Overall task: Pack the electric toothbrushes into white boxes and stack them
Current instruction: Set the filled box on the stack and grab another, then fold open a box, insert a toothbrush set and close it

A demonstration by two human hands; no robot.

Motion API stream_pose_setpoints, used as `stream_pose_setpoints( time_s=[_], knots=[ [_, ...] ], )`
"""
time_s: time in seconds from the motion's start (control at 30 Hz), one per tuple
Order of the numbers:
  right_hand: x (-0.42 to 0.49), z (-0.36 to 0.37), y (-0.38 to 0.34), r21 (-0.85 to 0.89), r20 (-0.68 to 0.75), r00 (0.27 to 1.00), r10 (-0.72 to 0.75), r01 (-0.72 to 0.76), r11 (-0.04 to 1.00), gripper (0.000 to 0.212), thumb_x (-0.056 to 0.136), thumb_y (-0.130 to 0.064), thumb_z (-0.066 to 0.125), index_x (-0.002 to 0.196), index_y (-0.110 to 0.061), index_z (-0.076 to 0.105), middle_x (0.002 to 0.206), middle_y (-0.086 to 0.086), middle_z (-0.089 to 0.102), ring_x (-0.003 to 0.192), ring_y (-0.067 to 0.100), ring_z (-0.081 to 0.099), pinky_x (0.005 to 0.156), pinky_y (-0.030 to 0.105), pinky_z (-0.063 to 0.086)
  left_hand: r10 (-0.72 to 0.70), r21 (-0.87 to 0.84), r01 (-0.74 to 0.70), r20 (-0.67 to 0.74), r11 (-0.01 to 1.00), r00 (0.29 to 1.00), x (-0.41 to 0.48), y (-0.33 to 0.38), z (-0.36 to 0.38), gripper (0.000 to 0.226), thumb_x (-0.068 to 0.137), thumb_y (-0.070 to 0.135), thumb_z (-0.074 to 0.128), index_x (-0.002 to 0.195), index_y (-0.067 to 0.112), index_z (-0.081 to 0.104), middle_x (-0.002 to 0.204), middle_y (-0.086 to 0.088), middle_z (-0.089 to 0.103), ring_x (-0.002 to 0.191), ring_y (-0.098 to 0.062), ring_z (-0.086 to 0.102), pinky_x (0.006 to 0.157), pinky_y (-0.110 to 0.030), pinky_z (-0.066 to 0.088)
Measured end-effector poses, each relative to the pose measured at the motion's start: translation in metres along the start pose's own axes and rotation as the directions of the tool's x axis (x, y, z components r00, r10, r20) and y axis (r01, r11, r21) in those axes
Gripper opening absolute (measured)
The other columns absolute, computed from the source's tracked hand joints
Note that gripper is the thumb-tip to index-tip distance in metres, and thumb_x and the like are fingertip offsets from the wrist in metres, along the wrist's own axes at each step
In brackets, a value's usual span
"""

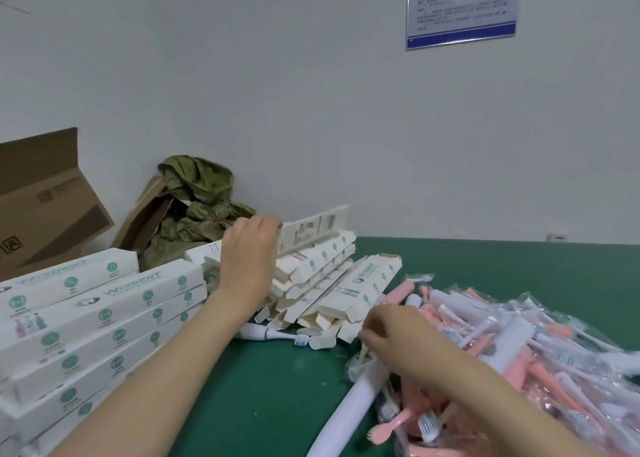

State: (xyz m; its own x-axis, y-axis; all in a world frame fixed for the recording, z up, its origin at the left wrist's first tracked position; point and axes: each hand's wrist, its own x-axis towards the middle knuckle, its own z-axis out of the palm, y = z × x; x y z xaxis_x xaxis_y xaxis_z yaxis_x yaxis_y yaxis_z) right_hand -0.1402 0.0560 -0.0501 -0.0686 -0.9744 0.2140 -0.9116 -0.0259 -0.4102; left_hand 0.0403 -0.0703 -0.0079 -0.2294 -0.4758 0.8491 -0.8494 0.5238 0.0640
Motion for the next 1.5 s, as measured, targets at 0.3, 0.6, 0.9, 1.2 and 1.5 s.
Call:
stream_pose_setpoints(
  time_s=[0.3, 0.6, 0.9, 1.2, 1.5],
  knots=[
    [0.008, -0.022, -0.005, 0.956, 0.293, 0.911, 0.289, -0.271, -0.115, 0.053, 0.078, -0.042, 0.069, 0.106, -0.003, 0.050, 0.099, 0.021, 0.060, 0.085, 0.031, 0.065, 0.061, 0.034, 0.060, 0.250, -0.319, -0.346, -0.305, 0.882, 0.919, -0.057, 0.045, -0.023, 0.017, 0.081, -0.008, 0.055, 0.089, -0.005, 0.070, 0.084, -0.011, 0.069, 0.085, -0.021, 0.052, 0.077, -0.026, 0.044],
    [0.010, -0.031, 0.010, 0.855, 0.200, 0.902, 0.382, 0.030, -0.518, 0.019, 0.089, -0.001, 0.048, 0.070, -0.004, 0.051, 0.061, 0.011, 0.061, 0.061, 0.022, 0.061, 0.057, 0.034, 0.057, 0.042, -0.554, -0.134, -0.176, 0.822, 0.983, -0.061, 0.074, -0.021, 0.070, 0.073, 0.037, 0.077, 0.130, 0.027, 0.038, 0.129, 0.008, 0.032, 0.125, -0.009, 0.029, 0.106, -0.016, 0.024],
    [0.004, -0.041, 0.013, 0.876, 0.290, 0.945, 0.148, -0.200, -0.438, 0.030, 0.088, -0.021, 0.063, 0.101, 0.006, 0.062, 0.095, 0.023, 0.069, 0.082, 0.030, 0.069, 0.068, 0.042, 0.059, -0.214, -0.966, 0.232, 0.204, 0.116, 0.955, -0.056, 0.072, -0.014, 0.046, 0.069, 0.016, 0.079, 0.109, 0.026, 0.058, 0.104, 0.012, 0.070, 0.098, -0.005, 0.066, 0.077, -0.015, 0.051],
    [-0.010, -0.063, -0.010, 0.617, -0.505, 0.861, 0.062, 0.310, 0.723, 0.019, 0.095, -0.033, 0.053, 0.108, -0.030, 0.066, 0.104, -0.016, 0.068, 0.094, -0.003, 0.062, 0.083, 0.019, 0.049, -0.129, -0.731, -0.006, -0.129, 0.683, 0.983, -0.030, 0.079, -0.032, 0.068, 0.066, 0.010, 0.084, 0.112, 0.048, 0.051, 0.099, 0.021, 0.047, 0.097, 0.014, 0.047, 0.083, -0.002, 0.035],
    [-0.022, -0.066, -0.024, 0.612, -0.584, 0.797, -0.154, 0.556, 0.563, 0.030, 0.099, -0.033, 0.039, 0.124, -0.040, 0.054, 0.088, -0.026, 0.063, 0.087, -0.006, 0.056, 0.083, 0.013, 0.044, 0.011, -0.706, -0.205, -0.268, 0.678, 0.963, -0.031, 0.111, -0.038, 0.058, 0.072, 0.028, 0.076, 0.125, 0.034, 0.054, 0.108, 0.010, 0.049, 0.103, -0.001, 0.046, 0.091, -0.008, 0.034]
  ],
)
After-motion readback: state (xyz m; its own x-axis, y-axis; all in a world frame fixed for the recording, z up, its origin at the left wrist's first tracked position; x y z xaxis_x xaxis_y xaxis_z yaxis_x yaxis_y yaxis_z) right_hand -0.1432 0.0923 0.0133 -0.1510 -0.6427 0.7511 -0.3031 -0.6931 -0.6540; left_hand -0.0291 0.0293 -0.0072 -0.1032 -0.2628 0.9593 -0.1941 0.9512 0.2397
